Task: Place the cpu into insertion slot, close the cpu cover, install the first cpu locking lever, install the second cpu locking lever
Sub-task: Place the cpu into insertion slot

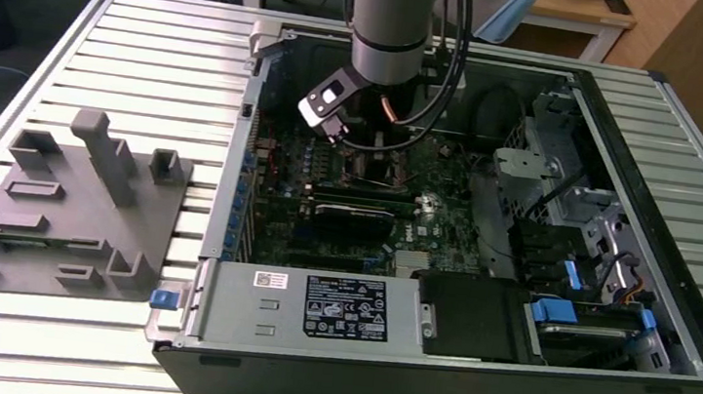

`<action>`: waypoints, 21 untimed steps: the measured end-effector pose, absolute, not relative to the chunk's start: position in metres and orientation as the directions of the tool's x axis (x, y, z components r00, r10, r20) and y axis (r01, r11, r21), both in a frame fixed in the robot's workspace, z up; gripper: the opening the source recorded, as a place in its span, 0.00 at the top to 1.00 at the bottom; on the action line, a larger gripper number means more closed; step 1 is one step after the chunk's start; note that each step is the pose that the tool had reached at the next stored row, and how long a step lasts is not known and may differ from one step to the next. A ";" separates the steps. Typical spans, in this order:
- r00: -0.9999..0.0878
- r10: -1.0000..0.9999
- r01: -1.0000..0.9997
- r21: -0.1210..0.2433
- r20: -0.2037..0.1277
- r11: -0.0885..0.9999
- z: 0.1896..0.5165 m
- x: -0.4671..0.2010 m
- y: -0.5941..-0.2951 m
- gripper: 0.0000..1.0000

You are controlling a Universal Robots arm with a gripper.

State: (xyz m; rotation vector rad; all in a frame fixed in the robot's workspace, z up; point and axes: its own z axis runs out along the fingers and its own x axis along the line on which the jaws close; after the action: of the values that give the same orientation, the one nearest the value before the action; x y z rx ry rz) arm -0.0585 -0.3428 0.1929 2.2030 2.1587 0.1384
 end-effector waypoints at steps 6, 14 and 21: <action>0.019 0.999 0.995 0.101 0.026 -0.022 0.191 -0.058 -0.343 0.46; 0.019 0.999 0.995 0.101 0.026 -0.022 0.190 -0.058 -0.343 0.46; 0.019 0.999 0.995 0.101 0.026 -0.022 0.190 -0.058 -0.343 0.46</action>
State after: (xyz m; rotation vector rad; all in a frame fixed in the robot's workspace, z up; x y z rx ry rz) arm -0.0585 -0.3428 0.1902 2.2030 2.1587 0.1384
